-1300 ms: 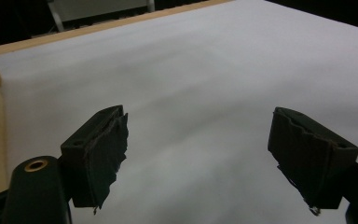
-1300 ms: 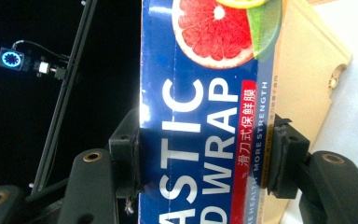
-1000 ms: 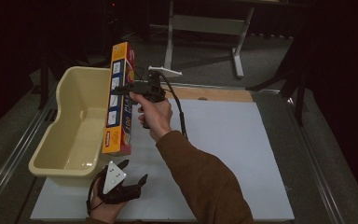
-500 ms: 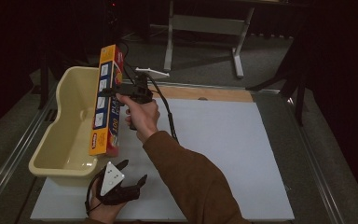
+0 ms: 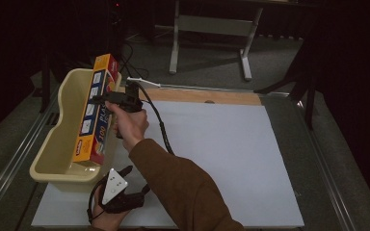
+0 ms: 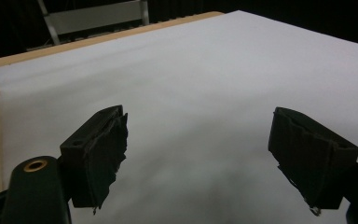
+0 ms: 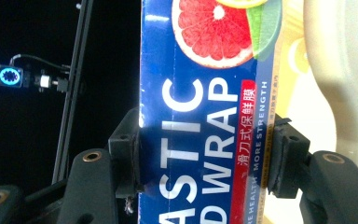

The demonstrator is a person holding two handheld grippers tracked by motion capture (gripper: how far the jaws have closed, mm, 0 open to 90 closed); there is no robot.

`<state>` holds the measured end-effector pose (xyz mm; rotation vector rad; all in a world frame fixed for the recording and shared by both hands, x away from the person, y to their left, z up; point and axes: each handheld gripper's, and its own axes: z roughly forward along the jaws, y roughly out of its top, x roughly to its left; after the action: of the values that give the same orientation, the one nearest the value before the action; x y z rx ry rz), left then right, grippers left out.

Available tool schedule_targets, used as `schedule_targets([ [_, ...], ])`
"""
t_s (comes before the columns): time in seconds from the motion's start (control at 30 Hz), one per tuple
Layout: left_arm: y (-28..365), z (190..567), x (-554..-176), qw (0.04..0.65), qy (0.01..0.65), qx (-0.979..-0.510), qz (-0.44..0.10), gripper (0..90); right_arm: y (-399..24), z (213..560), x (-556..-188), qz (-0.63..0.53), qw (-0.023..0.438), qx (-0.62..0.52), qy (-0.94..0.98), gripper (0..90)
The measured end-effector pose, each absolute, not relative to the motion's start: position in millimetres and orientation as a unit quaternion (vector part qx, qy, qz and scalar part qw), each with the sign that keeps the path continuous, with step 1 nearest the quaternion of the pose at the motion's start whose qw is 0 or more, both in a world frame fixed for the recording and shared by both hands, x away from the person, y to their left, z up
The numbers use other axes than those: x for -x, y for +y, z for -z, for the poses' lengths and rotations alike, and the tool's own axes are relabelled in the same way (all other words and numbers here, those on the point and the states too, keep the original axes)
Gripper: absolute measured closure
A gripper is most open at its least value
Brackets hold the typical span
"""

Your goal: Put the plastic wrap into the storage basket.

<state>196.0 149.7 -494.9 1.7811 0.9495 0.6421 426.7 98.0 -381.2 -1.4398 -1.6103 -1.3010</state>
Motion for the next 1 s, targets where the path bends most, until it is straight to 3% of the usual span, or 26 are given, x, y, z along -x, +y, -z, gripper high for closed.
schedule_targets([
  [0.73,152,494,-195,0.497,0.393,-0.727,-0.266,19.3,118,392,-417,0.489,0.259,0.552,-0.623,41.2],
  [1.0,151,494,-195,0.495,0.392,-0.728,-0.267,19.3,126,399,-408,0.464,0.277,0.561,-0.627,40.9],
])
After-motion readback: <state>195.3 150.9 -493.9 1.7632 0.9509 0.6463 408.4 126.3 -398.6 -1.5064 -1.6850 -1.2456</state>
